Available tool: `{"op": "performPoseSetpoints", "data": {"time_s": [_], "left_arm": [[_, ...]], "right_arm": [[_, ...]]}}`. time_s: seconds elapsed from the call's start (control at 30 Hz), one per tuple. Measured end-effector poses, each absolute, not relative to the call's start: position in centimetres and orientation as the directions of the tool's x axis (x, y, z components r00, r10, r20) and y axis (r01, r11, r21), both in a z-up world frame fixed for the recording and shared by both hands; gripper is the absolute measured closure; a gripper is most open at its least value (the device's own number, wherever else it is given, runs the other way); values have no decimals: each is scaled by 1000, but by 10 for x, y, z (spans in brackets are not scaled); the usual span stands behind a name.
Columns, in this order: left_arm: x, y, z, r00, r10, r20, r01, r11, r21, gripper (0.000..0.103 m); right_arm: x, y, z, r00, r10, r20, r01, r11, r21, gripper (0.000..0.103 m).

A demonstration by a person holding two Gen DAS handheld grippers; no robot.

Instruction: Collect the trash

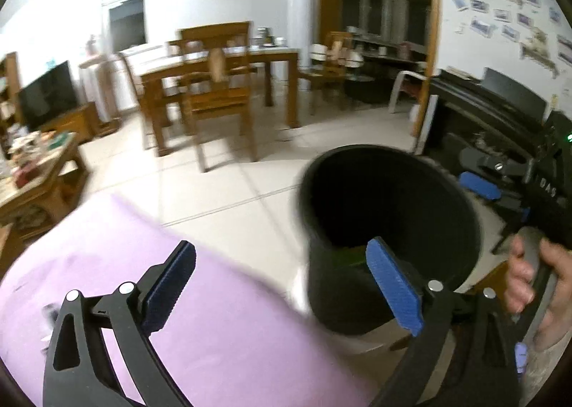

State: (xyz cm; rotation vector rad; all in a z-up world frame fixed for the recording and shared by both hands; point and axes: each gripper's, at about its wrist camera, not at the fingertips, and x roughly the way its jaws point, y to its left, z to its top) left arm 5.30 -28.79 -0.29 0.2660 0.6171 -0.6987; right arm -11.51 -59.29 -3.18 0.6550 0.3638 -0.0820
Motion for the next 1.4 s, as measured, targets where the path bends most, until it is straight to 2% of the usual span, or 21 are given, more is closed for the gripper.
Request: {"op": "performPoseSetpoints", "data": {"time_s": [0.2, 0.33, 0.43, 0.53, 0.6, 0.7, 0.87, 0.9, 0.93, 0.97, 1.0, 1.1, 1.33, 1.4], "left_arm": [[70, -198, -10, 695, -321, -643, 476, 876, 77, 8], [87, -140, -33, 694, -140, -706, 334, 931, 144, 8], [100, -119, -46, 656, -81, -750, 299, 941, 160, 8], [109, -113, -55, 632, -77, -771, 327, 929, 175, 8], [113, -113, -57, 611, -114, -783, 373, 915, 157, 21], [125, -93, -56, 559, -216, -801, 392, 920, 26, 40], [129, -76, -54, 567, -248, -785, 427, 904, 23, 41], [129, -73, -54, 568, -259, -781, 438, 899, 20, 45], [125, -70, -54, 572, -271, -774, 444, 896, 14, 55], [121, -66, -53, 571, -296, -766, 453, 891, -6, 95], [124, -62, -56, 564, -297, -771, 441, 897, -24, 102], [133, -45, -59, 531, -364, -765, 430, 894, -127, 102], [130, -22, -59, 531, -355, -769, 388, 909, -151, 98], [133, -13, -60, 529, -364, -766, 384, 908, -166, 98]], "right_arm": [[-77, -542, -26, 912, 117, -393, 133, 822, 554, 16], [-46, -492, -24, 889, 190, -417, 65, 849, 525, 16], [-25, -457, -21, 870, 236, -434, 18, 863, 505, 16], [-3, -420, -17, 847, 279, -453, -29, 875, 484, 16], [11, -392, -15, 825, 311, -472, -71, 885, 460, 16], [28, -357, -13, 792, 346, -503, -125, 899, 420, 16], [55, -305, -8, 744, 383, -547, -200, 909, 366, 16], [63, -294, -6, 734, 389, -556, -214, 910, 354, 16], [71, -284, -6, 725, 393, -565, -228, 912, 342, 16], [79, -270, -5, 713, 396, -578, -246, 914, 323, 16], [86, -261, -5, 705, 397, -587, -259, 915, 309, 16], [119, -225, -8, 669, 394, -630, -307, 919, 248, 16], [176, -154, -30, 595, 369, -714, -394, 908, 141, 16], [190, -134, -43, 571, 323, -755, -409, 909, 80, 18]]}}
